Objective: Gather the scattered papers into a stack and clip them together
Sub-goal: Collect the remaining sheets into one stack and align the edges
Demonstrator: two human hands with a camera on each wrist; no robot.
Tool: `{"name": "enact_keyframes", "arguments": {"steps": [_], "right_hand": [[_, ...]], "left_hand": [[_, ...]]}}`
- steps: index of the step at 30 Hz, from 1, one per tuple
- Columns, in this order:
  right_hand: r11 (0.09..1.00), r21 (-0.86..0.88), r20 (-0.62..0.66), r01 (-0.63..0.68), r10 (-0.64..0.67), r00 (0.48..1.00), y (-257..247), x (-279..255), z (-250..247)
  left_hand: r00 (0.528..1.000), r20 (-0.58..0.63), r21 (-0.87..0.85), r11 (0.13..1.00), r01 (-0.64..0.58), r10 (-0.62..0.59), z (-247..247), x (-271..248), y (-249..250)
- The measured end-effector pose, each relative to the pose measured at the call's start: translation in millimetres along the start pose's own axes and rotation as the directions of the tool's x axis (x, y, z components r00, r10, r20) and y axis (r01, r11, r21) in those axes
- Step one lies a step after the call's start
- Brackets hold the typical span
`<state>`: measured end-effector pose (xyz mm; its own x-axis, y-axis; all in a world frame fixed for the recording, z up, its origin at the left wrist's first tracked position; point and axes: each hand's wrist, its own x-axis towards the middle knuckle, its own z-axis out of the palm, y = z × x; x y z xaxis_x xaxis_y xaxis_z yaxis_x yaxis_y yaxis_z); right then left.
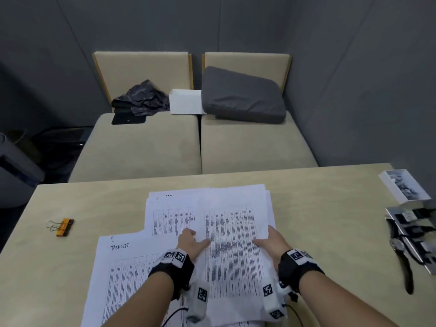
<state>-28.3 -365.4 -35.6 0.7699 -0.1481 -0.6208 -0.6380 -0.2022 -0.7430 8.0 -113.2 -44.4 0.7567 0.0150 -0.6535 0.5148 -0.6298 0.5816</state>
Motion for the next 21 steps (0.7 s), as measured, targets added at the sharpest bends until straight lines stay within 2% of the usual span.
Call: {"name": "enact_keyframes", "arguments": {"steps": [2, 4, 7, 11, 15, 17, 21], "right_hand": [[0.996, 0.040, 0.049, 0.074, -0.076, 0.996, -12.3, -8.6, -2.7], [0.986, 0.080, 0.098, 0.144, -0.152, 0.984, -28.5, -21.4, -4.6], [0.962, 0.103, 0.130, 0.254, -0.266, 0.955, -61.7, -42.7, -5.0], [0.890, 0.181, 0.007, 0.418, -0.427, 0.904, -102.0, -70.8, 0.4], [0.810, 0.224, -0.053, 0.543, -0.546, 0.836, -127.5, -99.7, 12.1], [0.792, 0.242, -0.026, 0.561, -0.573, 0.819, -127.3, -107.6, 18.7], [0.810, 0.266, 0.017, 0.523, -0.546, 0.838, -117.9, -114.3, 29.9]], "left_hand": [[0.999, 0.029, -0.183, 0.982, 0.038, -0.033, -11.6, -7.5, -0.4], [0.999, 0.037, -0.224, 0.975, 0.014, -0.005, -25.0, -16.9, 1.6], [0.985, -0.074, -0.320, 0.932, -0.169, 0.154, -47.8, -35.5, 12.2], [0.910, -0.264, -0.537, 0.735, -0.415, 0.321, -72.8, -62.6, 34.3], [0.794, -0.420, -0.530, 0.592, -0.608, 0.440, -89.9, -99.3, 55.0], [0.741, -0.459, -0.512, 0.535, -0.672, 0.490, -91.8, -119.2, 53.9], [0.726, -0.431, -0.471, 0.553, -0.687, 0.535, -87.0, -136.3, 34.7]]}}
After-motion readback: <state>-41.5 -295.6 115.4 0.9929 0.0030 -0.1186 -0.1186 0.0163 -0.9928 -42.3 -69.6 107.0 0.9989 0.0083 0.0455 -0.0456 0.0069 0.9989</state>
